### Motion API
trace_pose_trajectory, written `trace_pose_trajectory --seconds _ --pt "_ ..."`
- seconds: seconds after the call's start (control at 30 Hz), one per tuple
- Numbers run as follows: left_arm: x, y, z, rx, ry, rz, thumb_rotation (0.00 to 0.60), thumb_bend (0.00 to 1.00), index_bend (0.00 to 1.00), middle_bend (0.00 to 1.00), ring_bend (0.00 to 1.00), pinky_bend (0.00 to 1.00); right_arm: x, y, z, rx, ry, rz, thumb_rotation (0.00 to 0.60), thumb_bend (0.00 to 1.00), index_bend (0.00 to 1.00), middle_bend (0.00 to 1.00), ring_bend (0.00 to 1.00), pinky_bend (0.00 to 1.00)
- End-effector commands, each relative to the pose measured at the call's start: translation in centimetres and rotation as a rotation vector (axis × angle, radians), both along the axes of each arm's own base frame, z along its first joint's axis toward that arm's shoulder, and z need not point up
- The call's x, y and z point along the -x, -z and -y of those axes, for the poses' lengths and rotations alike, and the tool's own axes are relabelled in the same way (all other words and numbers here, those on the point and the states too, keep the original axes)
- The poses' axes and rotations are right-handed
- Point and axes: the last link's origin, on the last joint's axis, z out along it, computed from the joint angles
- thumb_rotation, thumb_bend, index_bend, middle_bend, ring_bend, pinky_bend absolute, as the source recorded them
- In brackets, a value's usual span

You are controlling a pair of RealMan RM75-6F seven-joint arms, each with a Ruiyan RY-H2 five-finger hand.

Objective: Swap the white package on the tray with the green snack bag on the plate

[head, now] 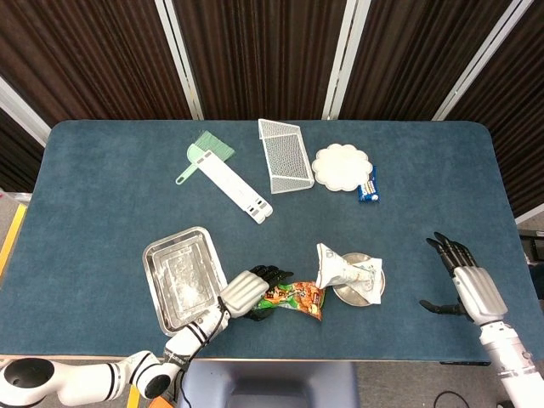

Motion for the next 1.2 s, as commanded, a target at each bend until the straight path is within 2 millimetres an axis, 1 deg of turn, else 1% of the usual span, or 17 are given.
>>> trace_pose_trajectory --seconds 0.03,0.07,0.13,0.27,0.37,0.47,0.57,0.7,0.87,0.9,0.93,1.0,1.07,1.1,1.13,1.17,1.2 --pt "-0.3 -0.1 -0.1 -0.042 -0.007 0.064 0.6 0.37 0.49 0.62 0.49 0.52 -0.1 0.1 0.0 -0.008 -0.004 0.003 0.6 0.16 0.0 0.0 0.0 0.0" --pt "-0.3 -0.1 -0.2 -0.048 -0.01 0.076 0.6 0.37 0.53 0.66 0.53 0.55 -0.1 0.1 -0.1 -0.01 -0.004 0.003 0.6 0.16 0.0 0.0 0.0 0.0" --pt "-0.1 -0.3 -0.4 -0.067 -0.013 0.099 0.6 0.38 0.57 0.7 0.58 0.58 -0.1 0.2 -0.1 -0.013 -0.005 0.0 0.6 0.16 0.0 0.0 0.0 0.0" --pt "0.0 -1.1 -0.3 -0.087 -0.002 0.125 0.6 0.4 0.61 0.76 0.62 0.6 -0.2 0.2 -0.1 -0.016 -0.006 0.002 0.6 0.16 0.0 0.0 0.0 0.0" --pt "-0.1 -3.1 0.2 -0.126 0.044 0.148 0.6 0.41 0.63 0.78 0.64 0.6 -0.2 0.3 -0.1 -0.021 -0.006 0.002 0.6 0.16 0.0 0.0 0.0 0.0" --pt "0.7 -5.5 0.1 -0.155 0.033 0.171 0.6 0.41 0.63 0.78 0.64 0.61 -0.3 0.4 -0.2 -0.026 -0.007 0.0 0.6 0.16 0.0 0.0 0.0 0.0" --pt "2.6 -7.8 -0.4 -0.193 -0.004 0.16 0.6 0.41 0.63 0.78 0.64 0.6 -0.4 0.7 -0.3 -0.042 -0.012 -0.004 0.6 0.16 0.0 0.0 0.0 0.0" --pt "6.3 -10.8 -1.1 -0.271 -0.081 0.127 0.6 0.41 0.62 0.77 0.64 0.59 -0.7 1.0 -0.5 -0.055 -0.023 -0.009 0.6 0.16 0.0 0.0 0.0 0.0" --pt "11.9 -12.1 -1.2 -0.3 -0.207 0.059 0.6 0.41 0.57 0.72 0.59 0.51 -1.2 1.3 -1.1 -0.053 -0.043 -0.018 0.6 0.16 0.0 0.0 0.0 0.0" --pt "12.6 -12.2 -1.2 -0.301 -0.229 0.057 0.6 0.41 0.56 0.71 0.58 0.49 -1.2 1.4 -1.2 -0.053 -0.047 -0.02 0.6 0.16 0.0 0.0 0.0 0.0" --pt "13.3 -12.2 -1.0 -0.297 -0.247 0.057 0.6 0.4 0.53 0.68 0.55 0.47 -1.3 1.5 -1.3 -0.052 -0.051 -0.024 0.6 0.16 0.0 0.0 0.0 0.0" --pt "14.4 -12.2 -0.6 -0.265 -0.292 0.053 0.6 0.39 0.4 0.53 0.41 0.39 -1.4 1.6 -1.4 -0.031 -0.05 -0.041 0.6 0.16 0.0 0.0 0.0 0.0" --pt "15.1 -12.2 -0.5 -0.235 -0.317 0.025 0.6 0.37 0.15 0.24 0.14 0.25 -1.4 1.8 -1.4 -0.014 -0.048 -0.055 0.6 0.16 0.0 0.0 0.0 0.0" --pt "15.4 -12.4 -0.5 -0.224 -0.324 0.001 0.6 0.37 0.07 0.12 0.06 0.18 -1.5 2.0 -1.4 -0.013 -0.046 -0.055 0.6 0.16 0.0 0.0 0.0 0.0" --pt "15.5 -12.5 -0.5 -0.225 -0.326 -0.008 0.6 0.37 0.02 0.05 0.01 0.13 -1.6 2.1 -1.5 -0.013 -0.046 -0.056 0.6 0.16 0.0 0.0 0.0 0.0" --pt "15.5 -12.7 -0.5 -0.229 -0.326 -0.012 0.6 0.37 0.0 0.01 0.0 0.08 -1.6 2.1 -1.5 -0.014 -0.046 -0.059 0.6 0.16 0.0 0.0 0.0 0.0" --pt "15.4 -13.0 -0.3 -0.235 -0.324 -0.008 0.6 0.37 0.0 0.0 0.0 0.04 -1.6 2.2 -1.5 -0.014 -0.046 -0.063 0.6 0.16 0.0 0.0 0.0 0.0"
